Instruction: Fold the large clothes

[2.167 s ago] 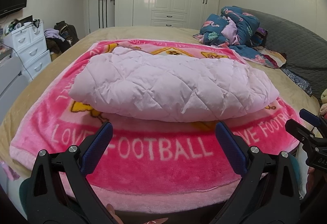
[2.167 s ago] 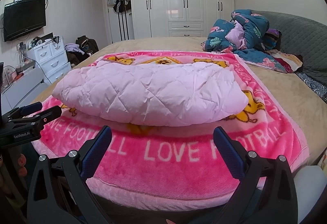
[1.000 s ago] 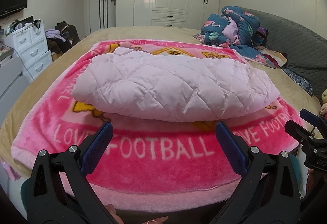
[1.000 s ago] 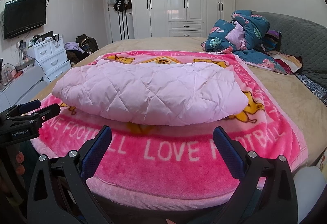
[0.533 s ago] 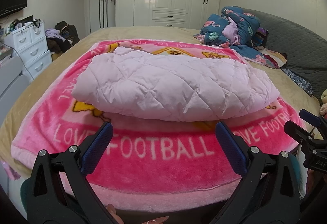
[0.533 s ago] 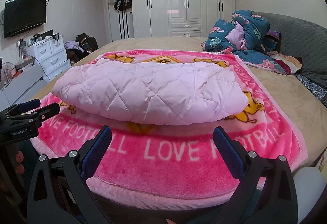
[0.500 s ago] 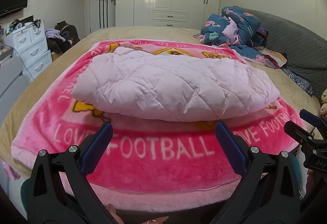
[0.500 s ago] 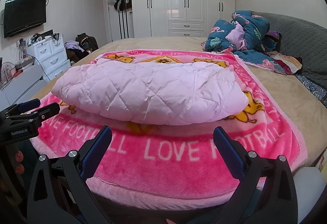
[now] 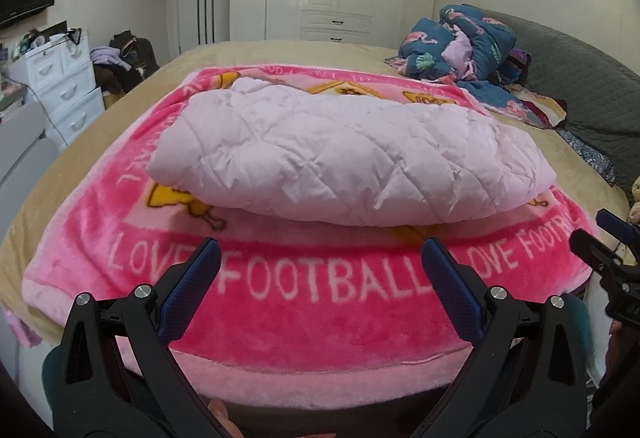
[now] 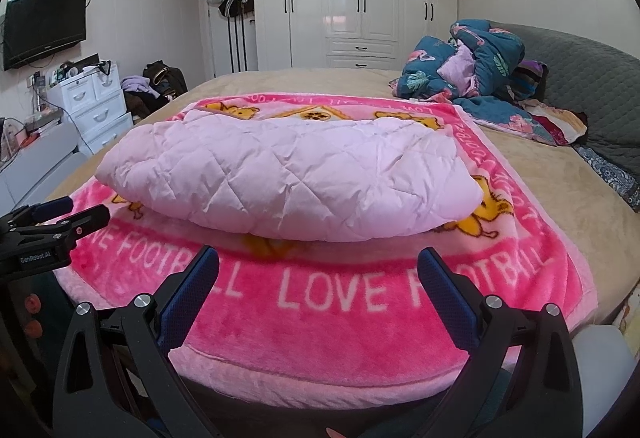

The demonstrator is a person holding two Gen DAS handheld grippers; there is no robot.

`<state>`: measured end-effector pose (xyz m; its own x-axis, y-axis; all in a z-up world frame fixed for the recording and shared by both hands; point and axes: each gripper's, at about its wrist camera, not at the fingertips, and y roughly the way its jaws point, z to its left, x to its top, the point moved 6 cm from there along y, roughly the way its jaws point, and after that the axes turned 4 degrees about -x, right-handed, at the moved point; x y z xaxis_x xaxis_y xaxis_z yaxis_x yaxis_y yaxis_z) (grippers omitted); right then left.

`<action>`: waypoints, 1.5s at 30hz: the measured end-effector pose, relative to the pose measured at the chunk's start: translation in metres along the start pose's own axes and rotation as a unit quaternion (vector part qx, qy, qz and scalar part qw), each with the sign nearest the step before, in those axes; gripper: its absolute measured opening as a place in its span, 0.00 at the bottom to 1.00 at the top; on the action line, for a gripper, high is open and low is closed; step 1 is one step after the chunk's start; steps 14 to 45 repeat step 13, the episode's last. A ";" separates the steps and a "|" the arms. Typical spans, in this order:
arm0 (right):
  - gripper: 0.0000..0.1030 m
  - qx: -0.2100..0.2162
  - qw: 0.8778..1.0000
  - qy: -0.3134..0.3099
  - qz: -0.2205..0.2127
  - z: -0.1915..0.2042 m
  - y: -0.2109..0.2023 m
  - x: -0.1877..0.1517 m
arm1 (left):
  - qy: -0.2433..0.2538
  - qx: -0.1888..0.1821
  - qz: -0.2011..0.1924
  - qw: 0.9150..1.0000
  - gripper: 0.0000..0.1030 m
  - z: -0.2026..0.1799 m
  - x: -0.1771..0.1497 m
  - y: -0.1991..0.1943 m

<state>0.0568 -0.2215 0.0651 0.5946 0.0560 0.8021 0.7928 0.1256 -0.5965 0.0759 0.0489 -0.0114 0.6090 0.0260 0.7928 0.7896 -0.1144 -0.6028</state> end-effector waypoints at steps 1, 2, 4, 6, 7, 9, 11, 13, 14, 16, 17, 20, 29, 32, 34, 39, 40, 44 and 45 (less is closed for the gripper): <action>0.96 -0.004 1.000 0.001 0.000 -0.003 0.000 -0.001 | -0.006 0.004 0.002 1.000 0.91 0.005 0.000 0.001; 0.96 -0.010 1.000 0.004 0.001 -0.008 0.000 -0.002 | -0.014 0.007 0.004 1.000 0.91 0.012 0.000 0.002; 0.96 -0.030 0.999 0.017 -0.001 -0.031 -0.001 -0.004 | -0.028 0.017 0.008 0.999 0.91 0.027 0.000 0.005; 0.96 -0.059 0.998 0.031 -0.009 -0.054 0.001 -0.006 | -0.054 0.041 0.011 0.998 0.91 0.057 0.003 0.010; 0.96 -0.086 0.995 0.046 -0.010 -0.081 0.001 -0.009 | -0.068 0.050 0.016 0.996 0.91 0.075 0.004 0.014; 0.96 -0.137 0.988 0.078 -0.005 -0.134 0.002 -0.018 | -0.104 0.085 0.029 0.991 0.91 0.130 0.009 0.021; 0.96 -0.219 0.967 0.132 0.012 -0.217 0.005 -0.041 | -0.132 0.129 0.038 0.982 0.91 0.189 0.013 0.026; 0.96 -0.299 0.934 0.189 0.043 -0.305 0.006 -0.075 | -0.159 0.177 0.040 0.971 0.91 0.247 0.018 0.029; 0.96 -0.299 0.934 0.189 0.043 -0.305 0.006 -0.075 | -0.159 0.177 0.040 0.971 0.91 0.247 0.018 0.029; 0.96 -0.299 0.934 0.189 0.043 -0.305 0.006 -0.075 | -0.159 0.177 0.040 0.971 0.91 0.247 0.018 0.029; 0.96 -0.299 0.934 0.189 0.043 -0.305 0.006 -0.075 | -0.159 0.177 0.040 0.971 0.91 0.247 0.018 0.029; 0.96 -0.299 0.934 0.189 0.043 -0.305 0.006 -0.075 | -0.159 0.177 0.040 0.971 0.91 0.247 0.018 0.029; 0.96 -0.299 0.934 0.189 0.043 -0.305 0.006 -0.075 | -0.159 0.177 0.040 0.971 0.91 0.247 0.018 0.029; 0.96 -0.299 0.934 0.189 0.043 -0.305 0.006 -0.075 | -0.159 0.177 0.040 0.971 0.91 0.247 0.018 0.029; 0.96 -0.299 0.934 0.189 0.043 -0.305 0.006 -0.075 | -0.159 0.177 0.040 0.971 0.91 0.247 0.018 0.029; 0.96 -0.299 0.934 0.189 0.043 -0.305 0.006 -0.075 | -0.159 0.177 0.040 0.971 0.91 0.247 0.018 0.029; 0.96 -0.299 0.934 0.189 0.043 -0.305 0.006 -0.075 | -0.159 0.177 0.040 0.971 0.91 0.247 0.018 0.029; 0.96 -0.299 0.934 0.189 0.043 -0.305 0.006 -0.075 | -0.159 0.177 0.040 0.971 0.91 0.247 0.018 0.029; 0.96 -0.299 0.934 0.189 0.043 -0.305 0.006 -0.075 | -0.159 0.177 0.040 0.971 0.91 0.247 0.018 0.029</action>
